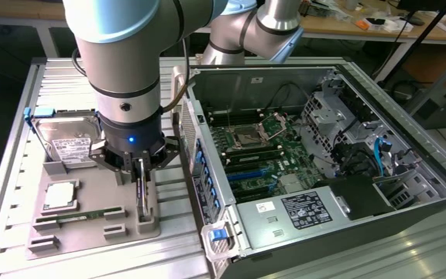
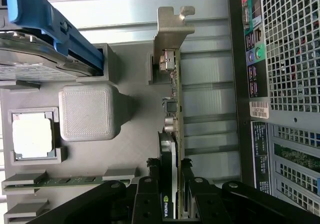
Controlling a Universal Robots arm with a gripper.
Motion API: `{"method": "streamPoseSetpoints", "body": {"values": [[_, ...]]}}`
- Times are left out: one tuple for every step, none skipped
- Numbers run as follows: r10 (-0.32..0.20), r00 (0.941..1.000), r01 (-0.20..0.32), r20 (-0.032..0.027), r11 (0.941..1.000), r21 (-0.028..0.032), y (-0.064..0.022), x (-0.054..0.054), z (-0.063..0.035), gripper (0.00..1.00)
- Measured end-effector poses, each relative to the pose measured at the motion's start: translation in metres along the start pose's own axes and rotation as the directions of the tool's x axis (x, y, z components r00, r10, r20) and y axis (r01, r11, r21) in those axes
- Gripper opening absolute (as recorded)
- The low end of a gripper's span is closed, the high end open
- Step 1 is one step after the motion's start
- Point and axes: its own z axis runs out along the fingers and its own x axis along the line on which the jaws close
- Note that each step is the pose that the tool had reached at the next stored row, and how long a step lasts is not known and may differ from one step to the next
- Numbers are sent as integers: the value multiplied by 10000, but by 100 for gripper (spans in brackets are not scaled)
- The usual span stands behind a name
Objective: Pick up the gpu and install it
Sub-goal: 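Pick up the gpu and move the gpu toward the slot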
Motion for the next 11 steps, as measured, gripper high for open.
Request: {"method": "streamPoseSetpoints", "body": {"values": [[0, 10000, 0, 1, 10000, 0, 0, 0, 0, 27], [0, 10000, 0, 1, 10000, -1, 0, 0, 0, 27], [0, 10000, 0, 2, 10000, -2, 0, 0, -1, 27], [0, 10000, 0, 0, 10000, -1, 0, 0, -3, 27], [0, 10000, 0, 0, 10000, 1, 0, 0, -5, 27], [0, 10000, 0, 1, 10000, -1, 0, 0, -6, 27], [0, 10000, 0, 0, 10000, 0, 0, 0, -8, 27], [0, 10000, 0, 0, 10000, 1, 0, 0, -10, 27], [0, 10000, 0, -1, 10000, 1, 0, 0, -14, 27], [0, 10000, 0, 0, 10000, 0, 1, 0, -16, 27], [0, 10000, 0, 0, 10000, 0, 1, 0, -18, 27]]}}
